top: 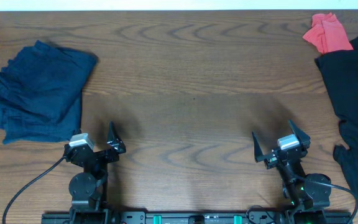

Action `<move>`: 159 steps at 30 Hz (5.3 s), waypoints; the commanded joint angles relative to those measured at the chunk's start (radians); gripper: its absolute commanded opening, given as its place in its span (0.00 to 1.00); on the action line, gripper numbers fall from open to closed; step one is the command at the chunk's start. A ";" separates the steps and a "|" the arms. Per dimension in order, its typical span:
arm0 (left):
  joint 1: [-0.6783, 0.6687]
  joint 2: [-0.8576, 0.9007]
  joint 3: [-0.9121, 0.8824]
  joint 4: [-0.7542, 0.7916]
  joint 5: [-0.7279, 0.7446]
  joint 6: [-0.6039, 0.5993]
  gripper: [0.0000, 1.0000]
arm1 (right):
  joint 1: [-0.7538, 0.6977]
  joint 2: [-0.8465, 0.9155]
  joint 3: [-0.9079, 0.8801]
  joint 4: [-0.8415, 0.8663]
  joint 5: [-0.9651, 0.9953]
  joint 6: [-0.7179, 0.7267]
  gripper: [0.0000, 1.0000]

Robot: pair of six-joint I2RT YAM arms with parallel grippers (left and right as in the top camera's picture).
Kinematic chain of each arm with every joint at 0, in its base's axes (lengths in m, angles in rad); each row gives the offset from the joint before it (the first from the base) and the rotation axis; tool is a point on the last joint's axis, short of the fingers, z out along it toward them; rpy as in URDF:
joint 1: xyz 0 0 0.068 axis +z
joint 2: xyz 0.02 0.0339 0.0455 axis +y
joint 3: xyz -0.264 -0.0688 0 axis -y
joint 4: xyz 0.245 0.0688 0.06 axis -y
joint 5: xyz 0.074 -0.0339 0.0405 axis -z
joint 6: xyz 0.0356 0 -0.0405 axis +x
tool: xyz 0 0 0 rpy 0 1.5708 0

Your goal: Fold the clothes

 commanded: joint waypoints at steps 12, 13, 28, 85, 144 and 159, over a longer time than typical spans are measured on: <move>0.005 0.002 -0.017 -0.042 -0.005 0.017 0.98 | 0.008 -0.005 -0.001 -0.004 -0.004 -0.008 0.99; 0.005 0.002 -0.017 -0.042 -0.005 0.017 0.98 | 0.008 -0.005 -0.001 -0.004 -0.004 -0.009 0.99; 0.005 0.002 -0.017 -0.042 -0.006 0.017 0.98 | 0.008 -0.005 -0.001 -0.004 -0.004 -0.008 0.99; 0.005 0.953 0.719 -0.722 0.100 -0.093 0.98 | -0.132 1.138 0.756 -0.781 0.420 0.639 0.99; 0.005 0.969 0.719 -0.723 0.100 -0.093 0.98 | -0.393 1.089 1.281 -0.858 -0.110 0.320 0.01; 0.005 0.969 0.719 -0.695 0.100 -0.097 0.98 | 0.206 1.289 1.053 -0.627 -0.072 0.317 0.01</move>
